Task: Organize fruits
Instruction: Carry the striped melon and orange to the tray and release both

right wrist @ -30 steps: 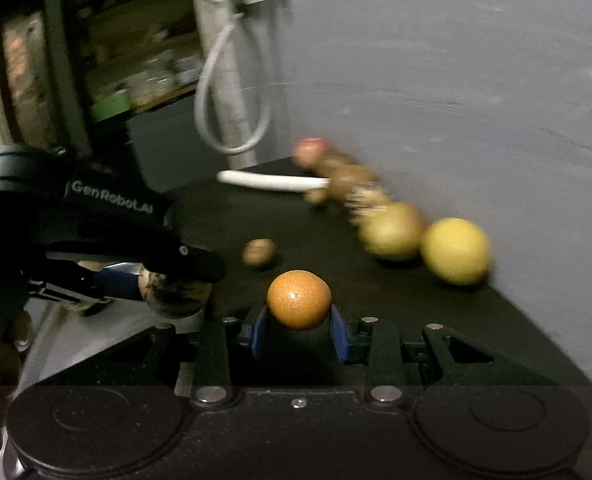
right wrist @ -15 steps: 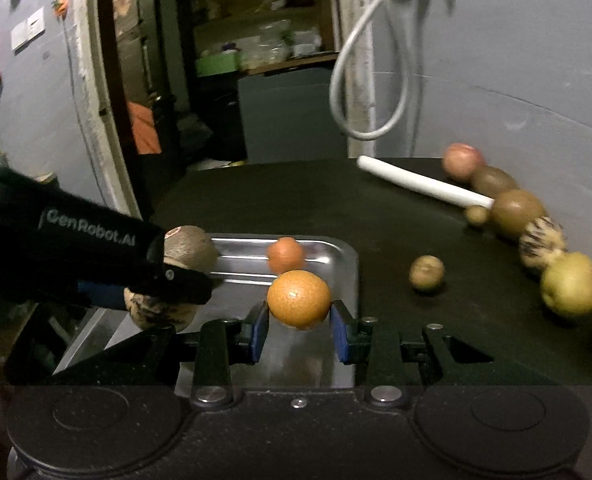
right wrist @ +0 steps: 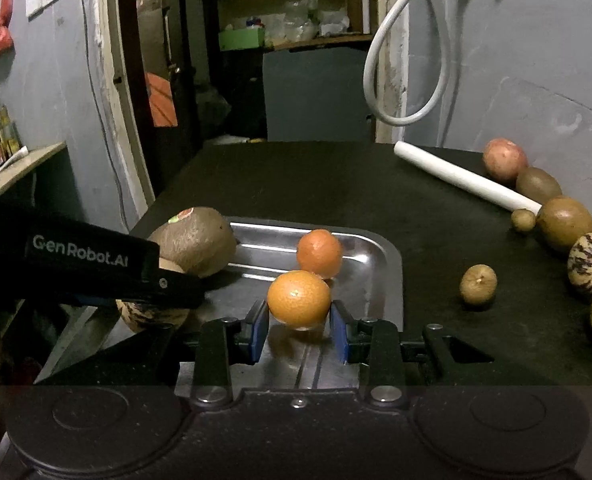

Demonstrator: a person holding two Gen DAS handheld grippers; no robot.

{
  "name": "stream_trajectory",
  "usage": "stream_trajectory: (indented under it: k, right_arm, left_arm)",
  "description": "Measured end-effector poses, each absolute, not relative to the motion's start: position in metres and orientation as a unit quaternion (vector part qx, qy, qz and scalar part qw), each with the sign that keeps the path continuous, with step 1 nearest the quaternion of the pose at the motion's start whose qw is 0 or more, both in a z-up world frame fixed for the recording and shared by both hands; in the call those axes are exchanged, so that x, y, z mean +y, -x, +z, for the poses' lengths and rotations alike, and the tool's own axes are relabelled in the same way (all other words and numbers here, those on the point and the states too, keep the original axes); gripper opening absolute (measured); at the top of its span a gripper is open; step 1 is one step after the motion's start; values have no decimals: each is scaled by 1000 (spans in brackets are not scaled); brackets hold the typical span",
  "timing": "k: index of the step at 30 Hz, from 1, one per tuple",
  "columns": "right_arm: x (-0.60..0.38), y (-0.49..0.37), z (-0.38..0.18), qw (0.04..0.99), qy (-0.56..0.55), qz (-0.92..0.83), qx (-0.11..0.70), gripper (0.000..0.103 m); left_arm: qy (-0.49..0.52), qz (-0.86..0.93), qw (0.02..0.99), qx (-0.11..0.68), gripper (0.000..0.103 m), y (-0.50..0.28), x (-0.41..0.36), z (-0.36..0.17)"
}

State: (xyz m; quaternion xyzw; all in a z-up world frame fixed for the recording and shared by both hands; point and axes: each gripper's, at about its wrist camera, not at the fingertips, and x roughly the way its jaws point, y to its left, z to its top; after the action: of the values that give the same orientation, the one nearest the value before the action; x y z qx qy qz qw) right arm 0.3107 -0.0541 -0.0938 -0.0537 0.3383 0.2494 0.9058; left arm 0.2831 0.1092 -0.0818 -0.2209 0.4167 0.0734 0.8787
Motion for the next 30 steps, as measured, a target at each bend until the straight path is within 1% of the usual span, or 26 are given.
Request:
stream_trajectory:
  k: [13, 16, 17, 18, 20, 22, 24, 25, 26, 27, 28, 30]
  right_arm:
    - [-49, -314, -96, 900, 62, 246, 354, 36]
    - [-49, -315, -95, 899, 59, 244, 358, 39]
    - [-50, -315, -94, 899, 57, 244, 359, 42]
    - [-50, -314, -94, 898, 55, 245, 361, 45]
    - [-52, -311, -92, 898, 55, 245, 362, 47]
    - [-54, -306, -90, 899, 53, 243, 361, 51]
    - [-58, -300, -86, 901, 50, 240, 358, 57]
    - [-59, -296, -83, 903, 49, 238, 355, 59]
    - [-62, -291, -79, 905, 47, 236, 352, 63]
    - [-64, -287, -76, 906, 46, 234, 349, 67]
    - [-67, -282, -73, 908, 44, 233, 346, 69]
    - [-72, -272, -65, 912, 39, 228, 339, 77]
  left_arm:
    - [214, 71, 880, 419, 55, -284, 110, -86]
    - [211, 70, 879, 423, 56, -285, 110, -85]
    - [209, 70, 879, 423, 57, -285, 110, -84]
    - [208, 68, 879, 423, 61, -285, 110, -83]
    - [212, 60, 880, 421, 66, -283, 110, -80]
    - [209, 54, 883, 417, 69, -280, 109, -76]
    - [204, 49, 886, 413, 75, -275, 108, -70]
    - [203, 46, 888, 411, 77, -273, 108, -66]
    - [203, 44, 889, 408, 82, -270, 107, -61]
    - [201, 42, 891, 405, 85, -267, 107, -57]
    - [199, 40, 893, 402, 86, -263, 107, -52]
    - [196, 37, 895, 398, 94, -254, 107, -44]
